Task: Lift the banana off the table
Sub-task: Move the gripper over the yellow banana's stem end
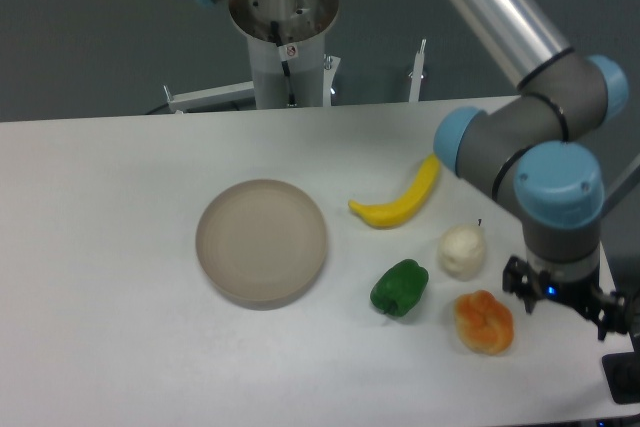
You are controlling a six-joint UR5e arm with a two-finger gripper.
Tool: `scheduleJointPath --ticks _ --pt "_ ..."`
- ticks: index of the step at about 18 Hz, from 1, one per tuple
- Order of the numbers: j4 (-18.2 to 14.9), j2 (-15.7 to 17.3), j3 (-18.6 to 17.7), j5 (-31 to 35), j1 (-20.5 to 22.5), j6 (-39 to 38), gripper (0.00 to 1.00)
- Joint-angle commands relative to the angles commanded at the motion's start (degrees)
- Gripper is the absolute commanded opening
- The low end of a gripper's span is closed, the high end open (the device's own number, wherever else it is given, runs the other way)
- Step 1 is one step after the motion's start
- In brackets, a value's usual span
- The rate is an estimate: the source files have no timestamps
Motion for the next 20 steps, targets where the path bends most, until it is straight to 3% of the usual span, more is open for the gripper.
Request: scheduleJointPath --ticks 4,10,12,15,20 --pt "-7.4 5.9 -4.0 0.0 1.5 1.2 1.00" --pt "-7.8 14.2 -17.5 -2.0 5.2 2.8 1.00" --pt "-7.5 15.0 -20.8 -2.1 6.3 4.0 1.00" --pt "-5.4 17.0 -26.8 -1.9 7.6 7.2 1.00" --pt "4.4 17.9 -36.1 -2.3 8.0 9.3 1.00"
